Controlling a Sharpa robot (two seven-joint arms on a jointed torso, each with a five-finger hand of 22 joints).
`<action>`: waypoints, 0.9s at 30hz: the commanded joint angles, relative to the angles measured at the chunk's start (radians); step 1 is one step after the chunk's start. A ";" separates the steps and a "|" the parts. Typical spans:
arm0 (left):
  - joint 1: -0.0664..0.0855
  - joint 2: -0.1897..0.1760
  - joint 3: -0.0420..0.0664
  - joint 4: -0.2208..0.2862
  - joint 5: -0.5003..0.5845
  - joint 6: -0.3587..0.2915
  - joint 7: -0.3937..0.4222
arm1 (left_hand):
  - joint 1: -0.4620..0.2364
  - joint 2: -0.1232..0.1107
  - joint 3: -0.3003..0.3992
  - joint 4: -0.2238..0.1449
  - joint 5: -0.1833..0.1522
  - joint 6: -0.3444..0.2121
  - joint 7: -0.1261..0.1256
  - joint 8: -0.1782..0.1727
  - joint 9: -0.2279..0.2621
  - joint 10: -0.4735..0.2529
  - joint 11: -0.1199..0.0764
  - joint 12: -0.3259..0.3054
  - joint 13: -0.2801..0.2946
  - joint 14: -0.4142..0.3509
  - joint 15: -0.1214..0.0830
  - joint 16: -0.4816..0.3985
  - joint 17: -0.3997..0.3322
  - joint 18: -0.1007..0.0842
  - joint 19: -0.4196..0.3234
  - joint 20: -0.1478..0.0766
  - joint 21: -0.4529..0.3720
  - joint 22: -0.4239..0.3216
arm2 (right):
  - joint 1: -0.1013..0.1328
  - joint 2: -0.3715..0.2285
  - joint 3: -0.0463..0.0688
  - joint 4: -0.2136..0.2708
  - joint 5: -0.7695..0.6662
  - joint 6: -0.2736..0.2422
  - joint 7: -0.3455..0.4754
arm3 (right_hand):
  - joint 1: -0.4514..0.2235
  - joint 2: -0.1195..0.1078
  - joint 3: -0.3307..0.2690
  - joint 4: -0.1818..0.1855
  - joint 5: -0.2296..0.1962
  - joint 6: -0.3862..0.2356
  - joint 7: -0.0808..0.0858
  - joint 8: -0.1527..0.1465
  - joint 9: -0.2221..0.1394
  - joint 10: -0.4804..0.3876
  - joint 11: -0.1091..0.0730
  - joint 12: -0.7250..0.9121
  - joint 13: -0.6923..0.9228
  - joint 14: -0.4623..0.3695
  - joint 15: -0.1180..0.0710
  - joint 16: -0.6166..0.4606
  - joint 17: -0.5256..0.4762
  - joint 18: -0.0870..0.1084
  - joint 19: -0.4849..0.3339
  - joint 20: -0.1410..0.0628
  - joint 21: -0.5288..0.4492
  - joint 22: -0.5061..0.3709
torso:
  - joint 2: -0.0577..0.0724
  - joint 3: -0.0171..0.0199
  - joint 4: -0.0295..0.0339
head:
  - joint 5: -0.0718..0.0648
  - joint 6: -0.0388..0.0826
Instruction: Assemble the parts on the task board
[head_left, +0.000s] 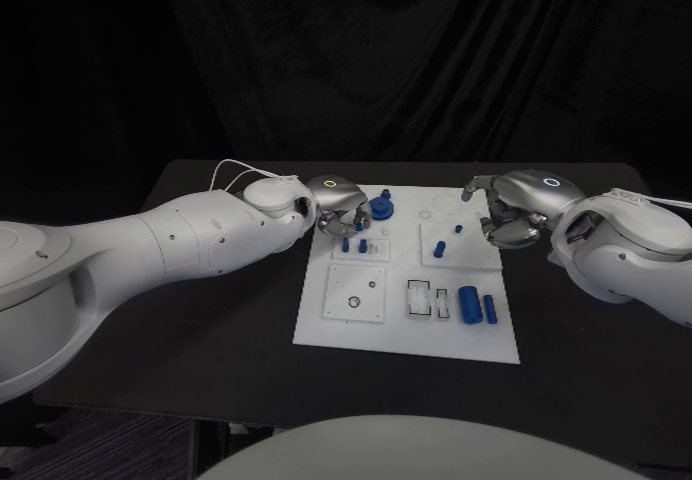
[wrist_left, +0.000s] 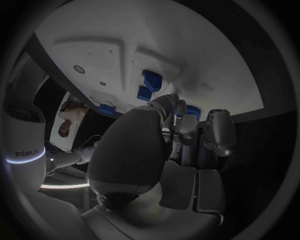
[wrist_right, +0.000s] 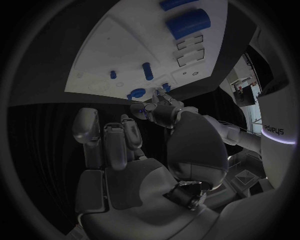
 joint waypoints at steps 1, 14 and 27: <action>-0.005 0.003 0.000 -0.002 -0.002 0.024 -0.006 | -0.013 -0.003 0.009 0.001 -0.008 -0.036 -0.008 -0.031 -0.014 -0.011 0.011 -0.019 -0.008 -0.011 0.002 -0.006 -0.007 -0.002 -0.008 0.003 -0.008 0.154 | -0.003 0.000 0.001 -0.001 0.000 0.006 -0.015 | 0.013 0.000 0.002 -0.003 -0.001 -0.004 0.000 0.006 -0.001 -0.006 0.001 -0.004 0.042 -0.001 0.000 -0.004 0.118 0.006 -0.007 -0.002 -0.003 0.120 | 0.000 0.0003 -0.0003 | 0.000 0.000; -0.006 0.003 0.000 -0.010 -0.002 0.001 -0.009 | -0.034 -0.018 0.012 0.012 -0.087 -0.152 -0.049 -0.072 -0.074 -0.056 0.025 -0.094 -0.042 -0.030 0.014 -0.019 -0.030 0.003 -0.023 0.016 -0.035 0.147 | -0.004 0.000 0.001 -0.002 0.000 0.009 -0.015 | 0.024 -0.001 -0.040 0.013 -0.004 -0.012 0.004 0.015 -0.002 -0.011 0.005 -0.006 0.038 -0.001 0.004 -0.003 0.117 0.006 -0.007 0.002 -0.007 0.119 | 0.001 0.0003 0.0013 | 0.001 0.000; -0.007 -0.057 0.000 0.018 -0.002 -0.215 0.016 | -0.036 -0.013 0.002 0.020 -0.106 -0.124 -0.043 -0.058 -0.080 -0.036 0.017 -0.076 -0.031 -0.006 0.009 -0.002 -0.002 -0.003 -0.002 0.015 -0.011 0.156 | -0.004 -0.010 0.001 0.003 0.000 0.000 -0.009 | 0.056 0.010 -0.197 0.116 -0.007 -0.021 0.012 0.046 -0.005 -0.083 0.015 -0.045 -0.011 -0.007 0.017 -0.007 0.105 0.006 -0.003 0.015 -0.042 0.107 | 0.000 -0.0005 0.0017 | -0.010 0.000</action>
